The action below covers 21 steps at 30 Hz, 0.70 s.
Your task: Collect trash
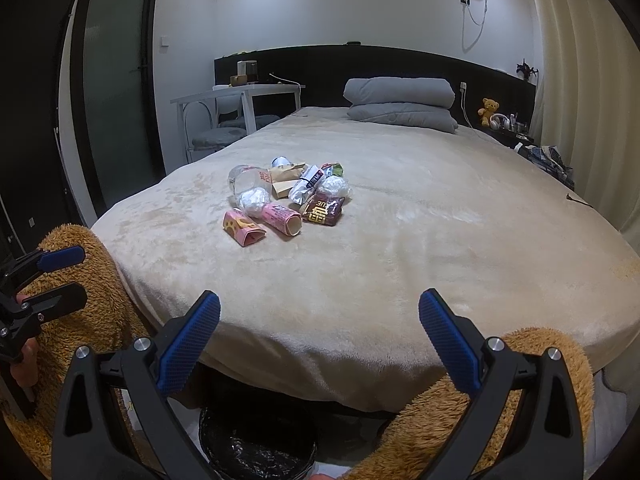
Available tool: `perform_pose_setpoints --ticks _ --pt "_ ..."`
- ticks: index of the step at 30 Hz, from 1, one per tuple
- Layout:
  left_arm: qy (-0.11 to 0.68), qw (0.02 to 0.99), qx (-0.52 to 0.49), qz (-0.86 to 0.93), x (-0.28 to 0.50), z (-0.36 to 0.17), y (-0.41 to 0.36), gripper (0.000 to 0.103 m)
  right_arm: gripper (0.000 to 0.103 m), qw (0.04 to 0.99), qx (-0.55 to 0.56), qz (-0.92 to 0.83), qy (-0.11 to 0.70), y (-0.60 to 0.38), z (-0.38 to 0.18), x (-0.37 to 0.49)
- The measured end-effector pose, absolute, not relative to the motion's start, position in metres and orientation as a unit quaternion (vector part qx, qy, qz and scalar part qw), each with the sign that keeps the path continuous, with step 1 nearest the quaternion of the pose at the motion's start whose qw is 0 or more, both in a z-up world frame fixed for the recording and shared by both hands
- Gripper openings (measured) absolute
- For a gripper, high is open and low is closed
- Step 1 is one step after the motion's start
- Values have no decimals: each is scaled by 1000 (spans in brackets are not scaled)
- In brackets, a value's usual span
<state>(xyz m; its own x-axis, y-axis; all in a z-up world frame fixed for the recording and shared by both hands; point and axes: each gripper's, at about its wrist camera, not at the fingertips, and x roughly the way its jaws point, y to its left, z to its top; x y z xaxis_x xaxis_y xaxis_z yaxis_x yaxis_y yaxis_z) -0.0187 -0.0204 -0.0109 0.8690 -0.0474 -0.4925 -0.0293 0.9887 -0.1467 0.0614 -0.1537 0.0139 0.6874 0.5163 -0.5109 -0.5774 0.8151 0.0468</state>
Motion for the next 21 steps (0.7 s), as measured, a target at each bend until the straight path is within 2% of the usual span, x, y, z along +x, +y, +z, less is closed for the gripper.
perform_pose_setpoints --ticks 14,21 --pt "267 958 -99 -2 -22 -16 -17 97 99 904 -47 287 313 -145 5 74" --pt "307 945 -118 -5 -2 -18 -9 97 99 892 -33 283 351 -136 0 102"
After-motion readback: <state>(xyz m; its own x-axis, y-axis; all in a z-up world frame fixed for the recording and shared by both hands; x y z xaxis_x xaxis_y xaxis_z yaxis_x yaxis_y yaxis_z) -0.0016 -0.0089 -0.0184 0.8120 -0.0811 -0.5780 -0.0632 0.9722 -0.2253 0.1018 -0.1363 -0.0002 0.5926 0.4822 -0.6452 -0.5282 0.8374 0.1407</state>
